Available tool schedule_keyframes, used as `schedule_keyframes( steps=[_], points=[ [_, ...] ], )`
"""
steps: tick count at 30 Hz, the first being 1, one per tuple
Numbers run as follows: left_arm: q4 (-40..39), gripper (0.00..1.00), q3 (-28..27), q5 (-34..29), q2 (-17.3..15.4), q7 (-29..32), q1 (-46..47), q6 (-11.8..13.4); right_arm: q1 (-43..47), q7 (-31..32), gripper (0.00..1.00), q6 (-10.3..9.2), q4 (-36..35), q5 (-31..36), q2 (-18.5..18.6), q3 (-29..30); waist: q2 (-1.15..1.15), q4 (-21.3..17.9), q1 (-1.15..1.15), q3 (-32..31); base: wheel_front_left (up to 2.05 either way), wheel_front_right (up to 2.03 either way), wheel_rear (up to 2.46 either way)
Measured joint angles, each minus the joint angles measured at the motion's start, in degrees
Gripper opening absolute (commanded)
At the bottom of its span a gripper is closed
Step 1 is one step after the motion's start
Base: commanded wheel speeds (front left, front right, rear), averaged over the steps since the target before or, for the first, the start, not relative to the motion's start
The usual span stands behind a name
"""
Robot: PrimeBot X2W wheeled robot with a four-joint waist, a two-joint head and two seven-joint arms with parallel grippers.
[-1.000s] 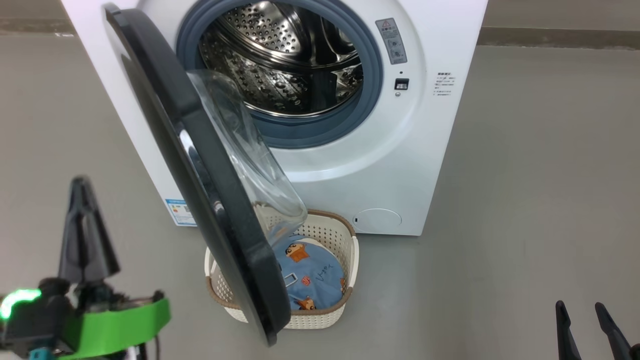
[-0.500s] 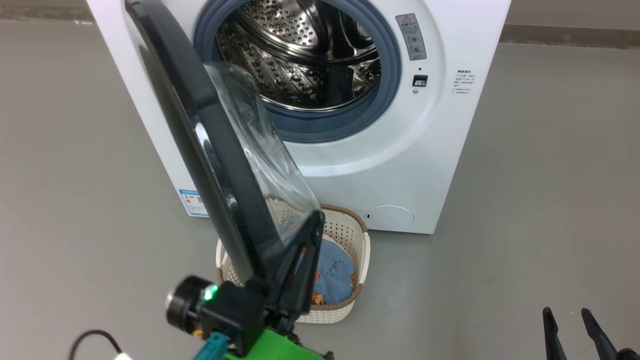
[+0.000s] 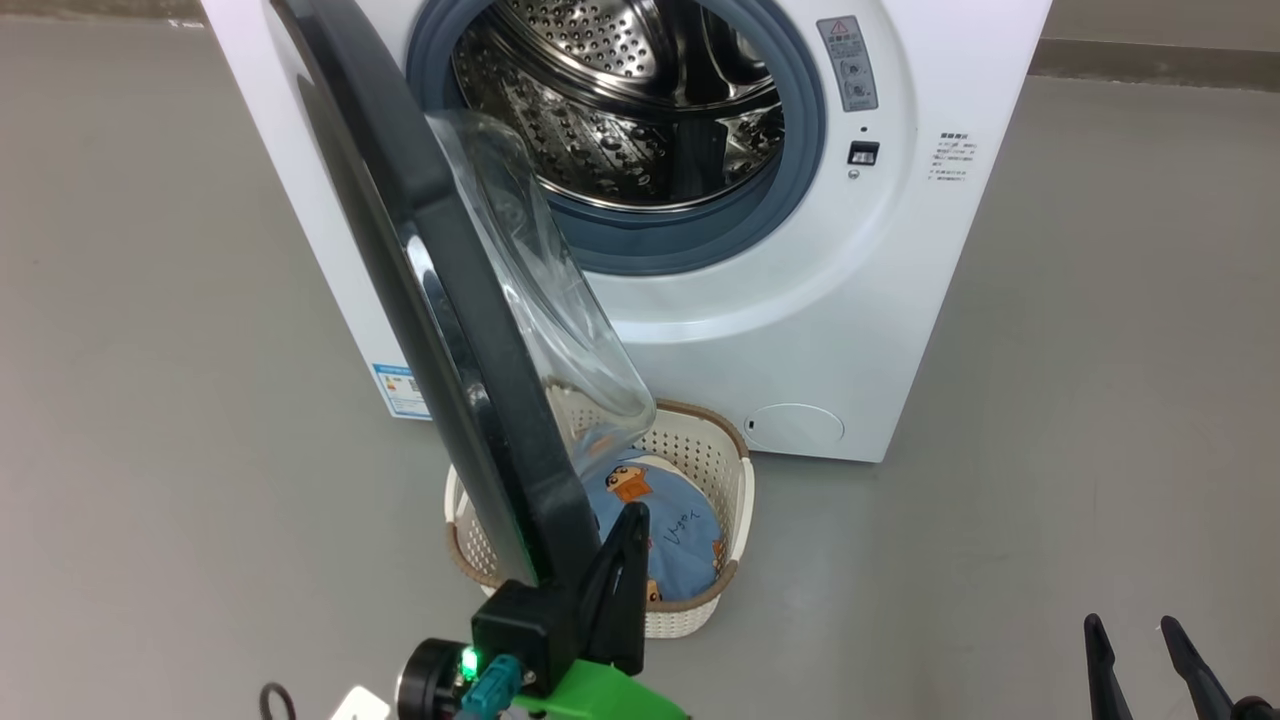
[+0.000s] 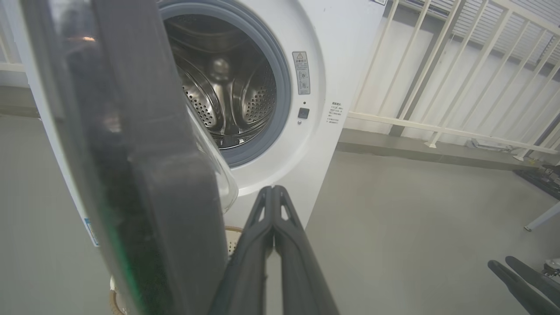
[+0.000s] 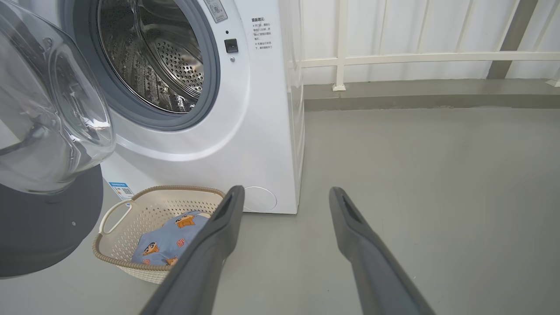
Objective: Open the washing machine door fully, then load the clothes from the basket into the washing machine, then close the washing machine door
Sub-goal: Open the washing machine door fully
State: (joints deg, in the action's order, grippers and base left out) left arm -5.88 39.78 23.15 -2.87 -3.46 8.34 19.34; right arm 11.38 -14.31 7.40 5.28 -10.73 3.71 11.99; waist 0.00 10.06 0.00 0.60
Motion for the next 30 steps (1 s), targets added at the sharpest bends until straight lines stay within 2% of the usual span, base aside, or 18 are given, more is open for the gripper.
schedule_keyframes(
  steps=[10,18,30],
  points=[
    [5.1,0.00,4.7,6.5,0.0,-5.8,3.4,5.0,0.0,0.0,1.00,0.00,0.1,0.0,0.2,-0.1,0.00,0.0,0.00,0.4,0.00,0.00,0.00],
    [8.1,0.00,5.5,8.5,0.0,-7.9,5.6,8.6,0.0,0.0,1.00,0.00,0.1,-0.2,0.3,0.0,0.00,0.5,0.00,1.2,0.00,0.00,0.00],
    [9.4,0.00,7.6,10.3,0.5,-9.7,7.5,10.2,-0.6,0.0,1.00,0.00,-0.1,-0.5,1.6,0.1,0.00,4.0,0.00,3.1,0.00,0.00,0.00]
  ],
)
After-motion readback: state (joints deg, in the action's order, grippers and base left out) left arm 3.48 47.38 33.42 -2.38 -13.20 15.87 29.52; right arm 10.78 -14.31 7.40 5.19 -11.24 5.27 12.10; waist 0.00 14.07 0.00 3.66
